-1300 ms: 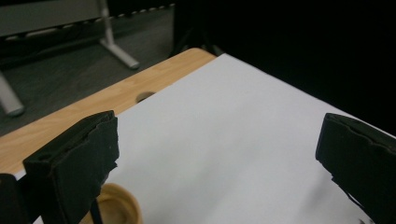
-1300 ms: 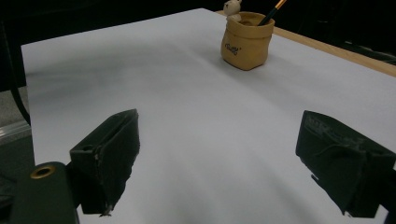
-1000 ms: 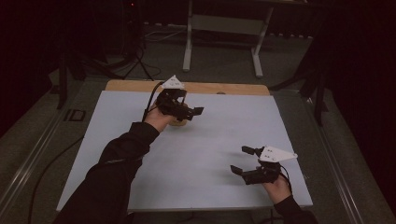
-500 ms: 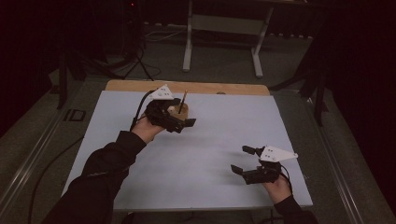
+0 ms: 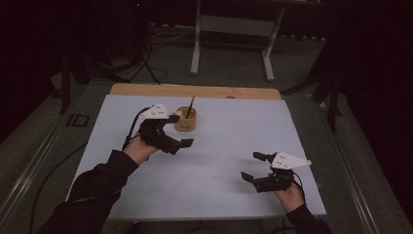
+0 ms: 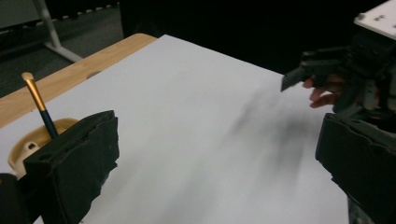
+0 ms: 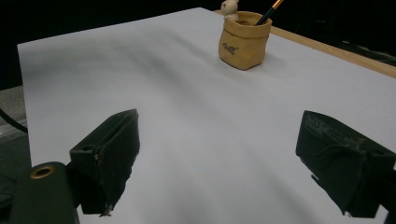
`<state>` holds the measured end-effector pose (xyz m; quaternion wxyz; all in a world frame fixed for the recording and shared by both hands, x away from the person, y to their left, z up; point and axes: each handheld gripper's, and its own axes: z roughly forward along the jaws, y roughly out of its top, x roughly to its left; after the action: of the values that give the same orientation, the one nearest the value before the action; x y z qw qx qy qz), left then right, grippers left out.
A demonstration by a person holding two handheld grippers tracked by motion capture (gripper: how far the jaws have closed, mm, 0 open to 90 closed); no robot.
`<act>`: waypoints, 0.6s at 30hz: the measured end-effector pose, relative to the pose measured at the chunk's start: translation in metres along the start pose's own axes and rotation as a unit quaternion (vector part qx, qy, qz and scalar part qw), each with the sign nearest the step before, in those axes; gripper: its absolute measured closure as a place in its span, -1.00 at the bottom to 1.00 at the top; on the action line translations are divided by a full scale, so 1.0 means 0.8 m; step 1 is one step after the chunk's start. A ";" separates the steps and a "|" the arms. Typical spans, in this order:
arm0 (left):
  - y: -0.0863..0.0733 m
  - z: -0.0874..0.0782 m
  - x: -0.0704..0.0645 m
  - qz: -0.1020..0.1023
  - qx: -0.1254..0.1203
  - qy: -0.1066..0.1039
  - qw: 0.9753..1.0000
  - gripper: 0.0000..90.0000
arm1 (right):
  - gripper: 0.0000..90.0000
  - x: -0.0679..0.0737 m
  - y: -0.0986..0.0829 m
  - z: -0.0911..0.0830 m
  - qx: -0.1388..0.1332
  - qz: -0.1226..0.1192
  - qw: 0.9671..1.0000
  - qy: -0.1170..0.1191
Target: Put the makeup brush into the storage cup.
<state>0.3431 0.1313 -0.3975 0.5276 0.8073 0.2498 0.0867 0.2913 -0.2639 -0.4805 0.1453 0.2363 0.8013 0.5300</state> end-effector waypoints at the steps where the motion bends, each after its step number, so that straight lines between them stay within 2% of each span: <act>1: -0.003 -0.002 -0.002 0.000 0.000 -0.001 1.000 -1.00 | -0.70 0.000 0.000 0.000 0.000 0.001 1.000 0.000; 6: -0.020 -0.010 -0.009 0.008 0.009 -0.006 1.000 -1.00 | -0.70 -0.001 0.000 0.000 0.000 0.001 1.000 -0.001; 8: -0.026 -0.013 -0.013 0.013 0.005 -0.004 1.000 -1.00 | -0.70 -0.001 0.000 0.000 0.001 0.002 1.000 -0.001; 12: -0.039 -0.017 -0.017 0.010 0.006 -0.007 1.000 -1.00 | -0.70 -0.001 0.000 0.000 0.001 0.001 1.000 -0.001; 18: -0.060 -0.022 -0.024 0.018 0.011 0.000 1.000 -1.00 | -0.70 -0.001 0.000 0.000 0.001 0.000 1.000 -0.001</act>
<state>0.3045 0.1511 -0.4307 0.5172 0.8173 0.2364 0.0933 0.2916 -0.2643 -0.4807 0.1459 0.2376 0.8017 0.5287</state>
